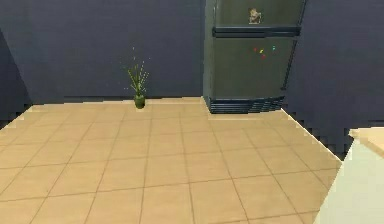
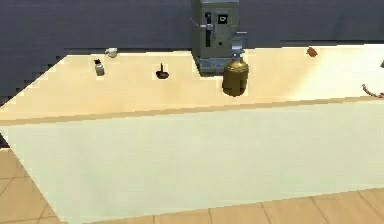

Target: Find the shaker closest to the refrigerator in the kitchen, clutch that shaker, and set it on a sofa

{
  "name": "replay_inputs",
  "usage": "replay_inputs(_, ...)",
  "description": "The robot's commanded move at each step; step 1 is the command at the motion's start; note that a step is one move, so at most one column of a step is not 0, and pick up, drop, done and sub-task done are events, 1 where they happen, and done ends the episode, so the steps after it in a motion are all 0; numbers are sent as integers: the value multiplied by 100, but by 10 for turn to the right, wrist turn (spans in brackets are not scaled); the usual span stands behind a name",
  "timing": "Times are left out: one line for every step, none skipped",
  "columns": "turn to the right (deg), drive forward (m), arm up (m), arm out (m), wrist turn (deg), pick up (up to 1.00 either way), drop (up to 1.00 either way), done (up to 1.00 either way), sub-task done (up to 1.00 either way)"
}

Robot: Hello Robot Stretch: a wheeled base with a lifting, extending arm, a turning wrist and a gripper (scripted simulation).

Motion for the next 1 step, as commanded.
replay_inputs(0,100,0,0,0,0,0,0,0)
